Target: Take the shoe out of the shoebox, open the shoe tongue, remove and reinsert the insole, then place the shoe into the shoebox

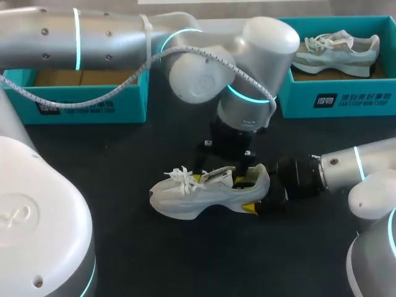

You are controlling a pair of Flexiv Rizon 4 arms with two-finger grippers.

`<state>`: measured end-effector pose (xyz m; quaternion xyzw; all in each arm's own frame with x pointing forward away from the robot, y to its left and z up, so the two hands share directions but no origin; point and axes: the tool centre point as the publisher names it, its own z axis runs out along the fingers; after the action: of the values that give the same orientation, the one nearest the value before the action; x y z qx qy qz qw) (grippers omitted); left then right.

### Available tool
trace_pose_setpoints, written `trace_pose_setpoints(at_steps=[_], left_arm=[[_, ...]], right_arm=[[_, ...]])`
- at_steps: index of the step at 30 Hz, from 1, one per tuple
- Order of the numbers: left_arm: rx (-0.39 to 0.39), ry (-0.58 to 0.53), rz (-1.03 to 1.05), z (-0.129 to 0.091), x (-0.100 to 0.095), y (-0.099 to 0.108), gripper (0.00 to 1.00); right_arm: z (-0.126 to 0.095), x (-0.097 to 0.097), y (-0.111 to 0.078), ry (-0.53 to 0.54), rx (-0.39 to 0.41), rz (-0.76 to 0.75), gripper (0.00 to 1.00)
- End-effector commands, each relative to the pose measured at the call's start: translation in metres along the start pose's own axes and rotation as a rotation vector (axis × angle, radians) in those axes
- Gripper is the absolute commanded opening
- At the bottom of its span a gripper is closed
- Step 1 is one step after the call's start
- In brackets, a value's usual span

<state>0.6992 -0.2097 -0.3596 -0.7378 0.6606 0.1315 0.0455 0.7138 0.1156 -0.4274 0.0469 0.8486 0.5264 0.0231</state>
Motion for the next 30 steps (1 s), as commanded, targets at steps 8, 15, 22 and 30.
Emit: trace_pose_setpoints(at_steps=[8,15,22,30], left_arm=[[0.02,-0.01,-0.044,0.002,-0.021,0.011,1.0],[0.051,0.001,-0.053,-0.006,-0.03,0.015,0.86],[0.101,0.01,-0.066,-0.017,-0.037,0.017,0.6],[0.112,0.037,-0.071,-0.025,-0.05,0.02,0.25]], right_arm=[[0.006,-0.001,-0.001,-0.001,0.005,0.001,0.0],[0.006,-0.001,-0.001,-0.001,0.005,0.001,0.0],[0.006,-0.001,-0.001,-0.001,0.005,0.001,0.0],[0.006,-0.001,-0.001,-0.001,0.005,0.001,0.0]])
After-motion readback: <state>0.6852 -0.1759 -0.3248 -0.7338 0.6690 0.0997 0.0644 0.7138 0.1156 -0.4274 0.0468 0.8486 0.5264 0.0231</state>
